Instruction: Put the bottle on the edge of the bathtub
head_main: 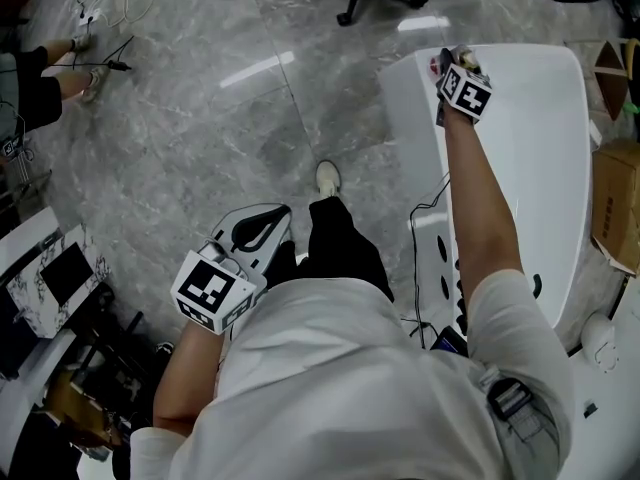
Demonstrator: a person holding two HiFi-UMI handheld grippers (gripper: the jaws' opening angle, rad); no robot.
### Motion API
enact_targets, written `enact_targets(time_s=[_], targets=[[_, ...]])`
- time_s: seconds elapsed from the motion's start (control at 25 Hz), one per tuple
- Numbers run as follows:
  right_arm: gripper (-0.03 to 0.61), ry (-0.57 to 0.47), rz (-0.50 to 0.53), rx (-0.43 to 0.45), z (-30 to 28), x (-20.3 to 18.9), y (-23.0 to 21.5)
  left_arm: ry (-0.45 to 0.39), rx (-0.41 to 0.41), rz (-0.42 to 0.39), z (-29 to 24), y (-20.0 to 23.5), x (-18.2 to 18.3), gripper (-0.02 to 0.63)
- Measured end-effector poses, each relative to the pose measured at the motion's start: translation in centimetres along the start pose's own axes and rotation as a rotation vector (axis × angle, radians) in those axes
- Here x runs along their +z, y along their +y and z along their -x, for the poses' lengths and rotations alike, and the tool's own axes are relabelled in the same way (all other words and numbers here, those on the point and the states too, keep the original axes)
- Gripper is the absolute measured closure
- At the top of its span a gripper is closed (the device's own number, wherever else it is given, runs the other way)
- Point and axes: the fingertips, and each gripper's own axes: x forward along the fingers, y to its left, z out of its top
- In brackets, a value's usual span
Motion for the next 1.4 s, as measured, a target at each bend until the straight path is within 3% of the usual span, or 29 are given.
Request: enact_targets(time_s=[0.56, 0.72, 1.4], targets=[[0.336, -0.015, 0.055, -0.045, -0.5, -0.7, 0.4, -0.012, -0.014, 0.015, -0.8, 1.0, 0.6, 0.595], [0.282, 0.002, 0.034, -0.019, -0.5, -1.3, 0.5, -0.012, -0.015, 0.016, -0.3, 0.9, 0.1, 0.595], [0.268, 0.009, 0.005, -0.051, 6.9, -4.4, 1.2, -0.042, -0.076, -0.052, 2.6, -1.7, -1.4, 0.595]])
